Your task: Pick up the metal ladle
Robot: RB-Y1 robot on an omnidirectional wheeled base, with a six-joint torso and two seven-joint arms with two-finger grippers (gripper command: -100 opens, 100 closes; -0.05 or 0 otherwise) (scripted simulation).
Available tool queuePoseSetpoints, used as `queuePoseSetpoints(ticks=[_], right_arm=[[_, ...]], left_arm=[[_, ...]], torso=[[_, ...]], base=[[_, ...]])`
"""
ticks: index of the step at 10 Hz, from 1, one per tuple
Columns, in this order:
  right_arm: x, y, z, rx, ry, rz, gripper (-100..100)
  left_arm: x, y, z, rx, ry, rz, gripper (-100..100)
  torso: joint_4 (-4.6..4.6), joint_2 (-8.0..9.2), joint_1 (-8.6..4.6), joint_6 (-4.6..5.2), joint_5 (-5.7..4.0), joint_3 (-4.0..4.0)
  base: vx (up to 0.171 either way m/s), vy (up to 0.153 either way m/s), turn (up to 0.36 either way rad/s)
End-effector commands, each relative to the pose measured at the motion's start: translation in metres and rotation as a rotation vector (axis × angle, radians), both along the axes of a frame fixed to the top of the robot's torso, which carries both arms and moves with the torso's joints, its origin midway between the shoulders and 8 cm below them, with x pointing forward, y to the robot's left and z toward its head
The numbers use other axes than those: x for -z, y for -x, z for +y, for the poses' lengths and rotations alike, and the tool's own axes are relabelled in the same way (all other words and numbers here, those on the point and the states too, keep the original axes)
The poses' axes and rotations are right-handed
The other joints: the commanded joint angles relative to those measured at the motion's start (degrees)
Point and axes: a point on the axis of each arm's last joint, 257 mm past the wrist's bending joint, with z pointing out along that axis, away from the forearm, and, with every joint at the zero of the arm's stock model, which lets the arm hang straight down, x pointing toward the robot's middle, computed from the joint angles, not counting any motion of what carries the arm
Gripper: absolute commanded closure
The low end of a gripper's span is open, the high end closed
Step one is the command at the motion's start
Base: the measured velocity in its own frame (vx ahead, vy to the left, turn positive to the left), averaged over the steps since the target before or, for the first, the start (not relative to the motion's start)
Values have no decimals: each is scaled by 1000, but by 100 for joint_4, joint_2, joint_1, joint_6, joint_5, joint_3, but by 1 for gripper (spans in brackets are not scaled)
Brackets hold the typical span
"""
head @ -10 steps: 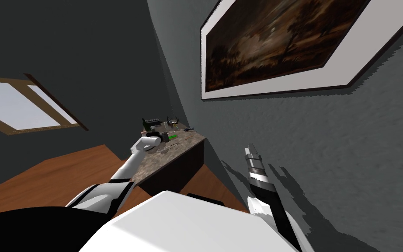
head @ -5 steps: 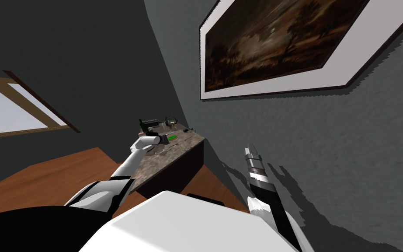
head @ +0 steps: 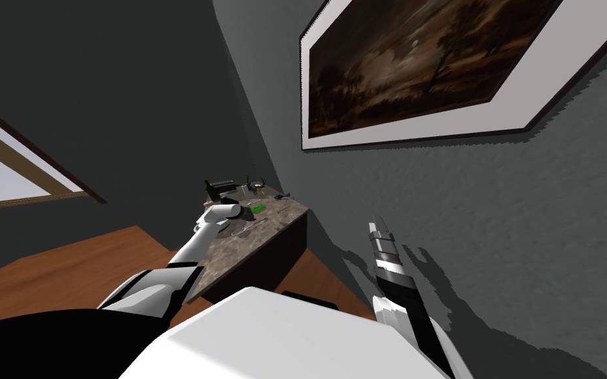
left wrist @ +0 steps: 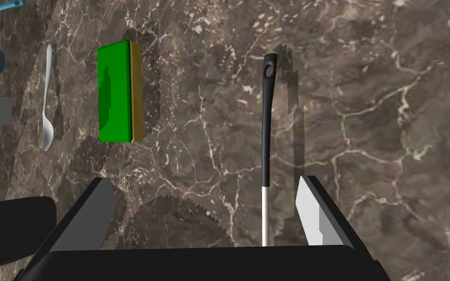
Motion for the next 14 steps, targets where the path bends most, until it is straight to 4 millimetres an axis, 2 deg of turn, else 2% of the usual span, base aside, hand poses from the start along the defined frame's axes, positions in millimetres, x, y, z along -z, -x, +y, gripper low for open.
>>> queuePoseSetpoints(ticks=[1,3,5,6,11,12,13,14], right_arm=[[0,0,0,0,0,0,0],[0,0,0,0,0,0,0],[0,0,0,0,0,0,0],[0,0,0,0,0,0,0],[0,0,0,0,0,0,0],[0,0,0,0,0,0,0],[0,0,0,0,0,0,0],[0,0,0,0,0,0,0]], left_arm=[[16,10,-2,-22,57,59,-100],[29,19,-6,-40,102,108,-100],[51,36,-14,-71,180,190,-100],[52,38,-14,-71,182,197,-100],[99,79,-32,-122,305,363,-100],[95,73,-32,-118,295,347,-100],[97,73,-32,-119,297,350,0],[107,73,-33,-120,297,348,-100]], torso=[[0,0,0,0,0,0],[-1,-9,9,1,1,-5],[-1,-3,7,0,1,-2],[-2,-9,9,1,2,-5],[-2,-8,13,-1,3,-5],[-2,-9,9,-1,3,-5],[-1,-2,-7,-1,-1,-2],[1,4,-17,-1,-4,2]], base=[[28,46,-76],[45,78,-56],[37,73,-60],[38,63,-35],[37,79,-40],[21,29,-5],[4,7,0],[20,8,-10]])
